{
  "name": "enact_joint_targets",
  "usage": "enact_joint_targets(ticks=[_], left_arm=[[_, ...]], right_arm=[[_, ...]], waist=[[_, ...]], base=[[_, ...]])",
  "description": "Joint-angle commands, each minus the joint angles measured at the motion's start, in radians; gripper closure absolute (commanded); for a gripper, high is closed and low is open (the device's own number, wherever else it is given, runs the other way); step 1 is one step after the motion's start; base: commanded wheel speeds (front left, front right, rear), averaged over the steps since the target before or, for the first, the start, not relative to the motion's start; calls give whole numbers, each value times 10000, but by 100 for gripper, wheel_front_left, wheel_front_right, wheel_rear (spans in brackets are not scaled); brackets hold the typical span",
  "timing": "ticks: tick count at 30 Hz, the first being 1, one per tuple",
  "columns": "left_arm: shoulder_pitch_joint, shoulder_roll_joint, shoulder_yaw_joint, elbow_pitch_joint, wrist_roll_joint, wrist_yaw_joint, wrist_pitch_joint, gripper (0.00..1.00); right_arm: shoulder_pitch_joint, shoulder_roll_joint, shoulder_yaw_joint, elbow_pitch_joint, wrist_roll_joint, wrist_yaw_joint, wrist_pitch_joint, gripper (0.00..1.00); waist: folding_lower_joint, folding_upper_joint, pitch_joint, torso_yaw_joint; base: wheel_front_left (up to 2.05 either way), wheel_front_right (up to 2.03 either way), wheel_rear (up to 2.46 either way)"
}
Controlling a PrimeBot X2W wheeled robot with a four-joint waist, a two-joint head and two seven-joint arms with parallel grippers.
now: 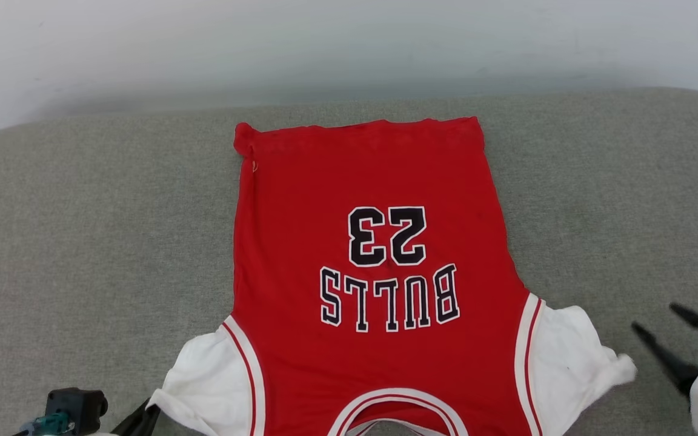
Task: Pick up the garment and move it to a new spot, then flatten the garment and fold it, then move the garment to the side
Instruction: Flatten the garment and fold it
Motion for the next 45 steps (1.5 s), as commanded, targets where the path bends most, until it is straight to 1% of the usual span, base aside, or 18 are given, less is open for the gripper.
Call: enact_joint_targets(ticks=[1, 5, 8, 12, 14, 19, 21, 24, 27, 30, 32, 36, 38, 43, 45], left_arm=[[-196, -53, 112, -70, 173, 86, -59, 100], [-458, -162, 309, -340, 519, 241, -68, 100], [-603, -258, 532, -632, 781, 362, -77, 100], [-997, -399, 670, -1047, 1380, 568, -82, 100], [-1227, -450, 707, -1237, 1677, 646, -84, 100], [-1784, -723, 738, -1620, 2243, 794, -83, 100], [-1959, -862, 761, -1742, 2424, 816, -84, 100], [-2181, -1034, 820, -1933, 2649, 873, -85, 100], [-2370, -1182, 894, -2156, 2853, 901, -85, 100], [-2550, -1282, 961, -2383, 3091, 946, -86, 100], [-2660, -1358, 1011, -2533, 3263, 975, -86, 100], [-2898, -1540, 994, -2749, 3581, 1013, -74, 100], [-3054, -1678, 989, -2821, 3723, 1050, -72, 100], [-3232, -1883, 924, -2884, 3963, 1117, -72, 100], [-3274, -1924, 888, -2860, 4024, 1116, -61, 100]], right_arm=[[-352, -95, -403, -250, -176, -7, 97, 0], [-1243, -100, -1733, -1146, -462, -7, 377, 0], [-2333, 86, -2587, -1691, -763, -7, 700, 0], [-4113, 314, -3197, -2194, -743, -7, 1578, 0], [-5118, 446, -3332, -2139, -615, -7, 2224, 0], [-7569, 514, -2803, -1582, -496, -5, 4113, 0], [-8436, 537, -2336, -1223, -379, -5, 5122, 0], [-9707, 563, -1600, -776, 96, -7, 6807, 0], [-10672, 640, -928, -198, 575, -5, 8537, 0], [-11571, 760, -578, 364, 739, -5, 9933, 0], [-11961, 797, -344, 737, 510, -5, 10733, 0], [-12290, 977, -228, 1370, 281, -5, 11554, 0], [-12195, 895, -115, 1584, 148, -5, 11793, 0], [-11446, 889, -84, 1977, 307, -4, 11845, 0], [-10901, 868, 87, 2047, 318, -4, 11778, 0]], waist=[[1, 0, 161, 68], [1, 0, 586, 249], [1, 0, 979, 401], [1, 0, 1637, 856], [1, 0, 1985, 1098], [1, 0, 2860, 1700], [1, 0, 3192, 1898], [1, 0, 3662, 2146], [1, 0, 4130, 2318], [1, 0, 4608, 2486], [1, 0, 4902, 2602], [1, 0, 5428, 2866], [1, 0, 5602, 3008], [1, 0, 5895, 3174], [1, 0, 5939, 3193]], base=[[0, 0, 0], [0, 0, 0], [0, 0, 0], [0, 0, 0], [0, 0, 0], [0, 0, 0], [0, 0, 0], [0, 0, 0], [0, 0, 0], [0, 0, 0], [0, 0, 0], [0, 0, 0], [0, 0, 0], [0, 0, 0], [0, 0, 0]])
